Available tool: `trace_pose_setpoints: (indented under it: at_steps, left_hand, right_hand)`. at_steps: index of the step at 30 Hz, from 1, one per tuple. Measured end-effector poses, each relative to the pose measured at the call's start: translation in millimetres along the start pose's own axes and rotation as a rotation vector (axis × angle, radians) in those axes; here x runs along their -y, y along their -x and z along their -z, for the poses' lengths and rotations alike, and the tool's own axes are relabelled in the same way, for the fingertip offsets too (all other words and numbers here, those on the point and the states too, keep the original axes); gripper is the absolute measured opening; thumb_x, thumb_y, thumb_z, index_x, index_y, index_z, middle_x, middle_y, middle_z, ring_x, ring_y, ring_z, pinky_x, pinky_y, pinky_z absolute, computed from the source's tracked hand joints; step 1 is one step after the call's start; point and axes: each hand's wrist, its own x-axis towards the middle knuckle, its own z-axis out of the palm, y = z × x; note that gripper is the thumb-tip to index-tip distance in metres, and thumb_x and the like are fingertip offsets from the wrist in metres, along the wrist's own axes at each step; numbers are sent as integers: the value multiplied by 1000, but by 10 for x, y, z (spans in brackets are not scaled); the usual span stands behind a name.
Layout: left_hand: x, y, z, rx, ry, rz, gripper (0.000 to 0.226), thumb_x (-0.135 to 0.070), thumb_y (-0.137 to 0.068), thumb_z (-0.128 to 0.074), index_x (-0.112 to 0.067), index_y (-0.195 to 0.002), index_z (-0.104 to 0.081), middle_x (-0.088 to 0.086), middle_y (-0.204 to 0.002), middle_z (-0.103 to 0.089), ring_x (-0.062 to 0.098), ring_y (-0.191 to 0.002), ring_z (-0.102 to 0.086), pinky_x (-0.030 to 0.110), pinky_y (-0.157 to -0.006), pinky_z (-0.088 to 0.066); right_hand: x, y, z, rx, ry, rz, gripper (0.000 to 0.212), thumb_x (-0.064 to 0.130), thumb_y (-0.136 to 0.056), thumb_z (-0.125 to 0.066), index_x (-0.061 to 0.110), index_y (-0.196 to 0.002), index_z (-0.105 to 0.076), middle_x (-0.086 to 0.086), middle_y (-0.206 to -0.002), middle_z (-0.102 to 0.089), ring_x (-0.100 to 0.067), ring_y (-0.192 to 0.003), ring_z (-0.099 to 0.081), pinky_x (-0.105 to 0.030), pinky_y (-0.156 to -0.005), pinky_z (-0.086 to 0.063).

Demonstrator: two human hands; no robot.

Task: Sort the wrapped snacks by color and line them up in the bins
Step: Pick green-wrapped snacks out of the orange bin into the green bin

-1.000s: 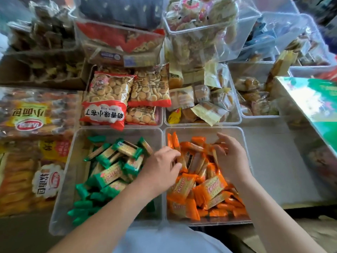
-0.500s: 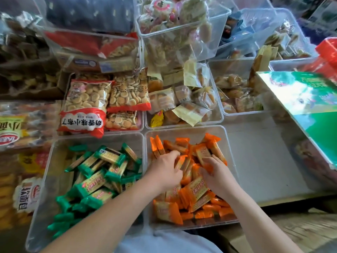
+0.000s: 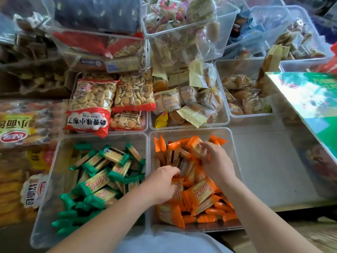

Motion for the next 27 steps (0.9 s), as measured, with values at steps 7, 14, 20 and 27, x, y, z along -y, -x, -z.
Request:
trace_pose_setpoints:
  at_steps: [7, 14, 20, 27]
  left_hand:
    - [-105, -245, -94, 266, -242, -14, 84, -12, -89, -72, -35, -159, -32, 1, -153, -46, 28, -138, -50, 42, -106, -53]
    - [-62, -95, 189, 308, -289, -55, 50, -36, -82, -85, -37, -124, -58, -9, -123, -48, 20, -111, -54, 42, -96, -55]
    - [-3, 85, 582, -24, -55, -8, 30, -39, -85, -83, -41, -103, -59, -14, -102, -58, 10, -93, -60, 34, -82, -57]
    - [116, -17, 792, -373, 336, 57, 29, -41, -87, -81, -36, -110, -63, -9, -102, -65, 12, -92, -65, 33, -77, -58]
  right_hand:
    - [-24, 131, 273, 189, 29, 53, 42, 13, -95, -62, 33, -132, -68, 5, -136, -64, -24, -122, -63, -36, -93, -55]
    - [136, 97, 84, 641, 110, -45, 80, -1, -86, -52, 36, -156, -41, 2, -161, -39, -25, -139, -49, -30, -93, -56]
    - [146, -11, -7, 688, 281, -32, 78, 16, -83, -57, 39, -155, -40, 4, -153, -34, -30, -149, -27, -45, -119, -38]
    - [112, 22, -83, 545, 322, -26, 48, 20, -81, -60, 35, -126, -65, 4, -125, -59, -23, -114, -58, -28, -78, -50]
